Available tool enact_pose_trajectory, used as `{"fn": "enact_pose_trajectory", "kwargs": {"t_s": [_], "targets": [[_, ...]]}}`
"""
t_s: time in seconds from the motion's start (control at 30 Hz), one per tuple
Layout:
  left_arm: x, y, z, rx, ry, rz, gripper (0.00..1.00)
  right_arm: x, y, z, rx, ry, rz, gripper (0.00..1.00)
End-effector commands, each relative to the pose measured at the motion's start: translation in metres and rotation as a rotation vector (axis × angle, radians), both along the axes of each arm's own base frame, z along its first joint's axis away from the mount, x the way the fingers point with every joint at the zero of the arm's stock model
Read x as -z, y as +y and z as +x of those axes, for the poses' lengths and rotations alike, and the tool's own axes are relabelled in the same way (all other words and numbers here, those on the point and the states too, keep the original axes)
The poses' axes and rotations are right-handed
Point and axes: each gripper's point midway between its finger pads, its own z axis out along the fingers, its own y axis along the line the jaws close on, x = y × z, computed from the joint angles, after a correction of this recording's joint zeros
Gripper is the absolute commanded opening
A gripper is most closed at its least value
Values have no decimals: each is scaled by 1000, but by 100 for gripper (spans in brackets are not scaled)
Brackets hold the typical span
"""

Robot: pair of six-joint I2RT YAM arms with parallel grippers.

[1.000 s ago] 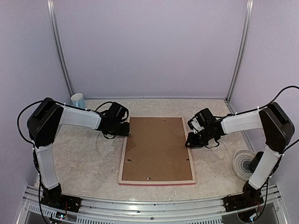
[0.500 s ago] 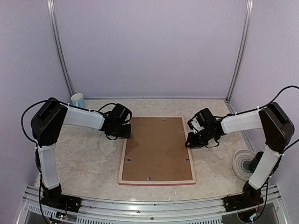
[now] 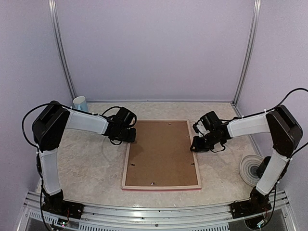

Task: Put the photo into the frame
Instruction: Press the fastener onto the backboard.

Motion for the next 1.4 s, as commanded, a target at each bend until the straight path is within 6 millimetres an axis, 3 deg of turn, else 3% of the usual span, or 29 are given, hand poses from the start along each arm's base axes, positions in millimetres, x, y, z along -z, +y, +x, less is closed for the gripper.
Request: {"fn": "enact_pose_trajectory", "kwargs": {"t_s": [0.0, 0.17, 0.4, 0.53, 0.7, 0.87, 1.1, 1.37], "targets": [[22, 19, -6, -34, 43, 72, 24, 18, -15, -4, 13, 37, -66, 24], [20, 19, -6, -39, 31, 82, 24, 19, -15, -4, 12, 39, -69, 23], [11, 13, -6, -29, -1, 82, 41, 20, -16, -5, 9, 42, -72, 23], [-22, 10, 3, -39, -70, 3, 42, 21, -16, -5, 8, 44, -71, 23], [-44, 2, 14, -24, -103, -26, 42, 22, -15, -5, 8, 47, -69, 23], [-41, 0, 18, -23, -95, -23, 42, 22, -16, -6, 7, 46, -70, 23], [-9, 7, 10, -37, -26, 52, 40, 21, -15, -5, 8, 44, -69, 23], [11, 12, 2, -41, 7, 128, 37, 20, -15, -5, 8, 43, -68, 23]]}}
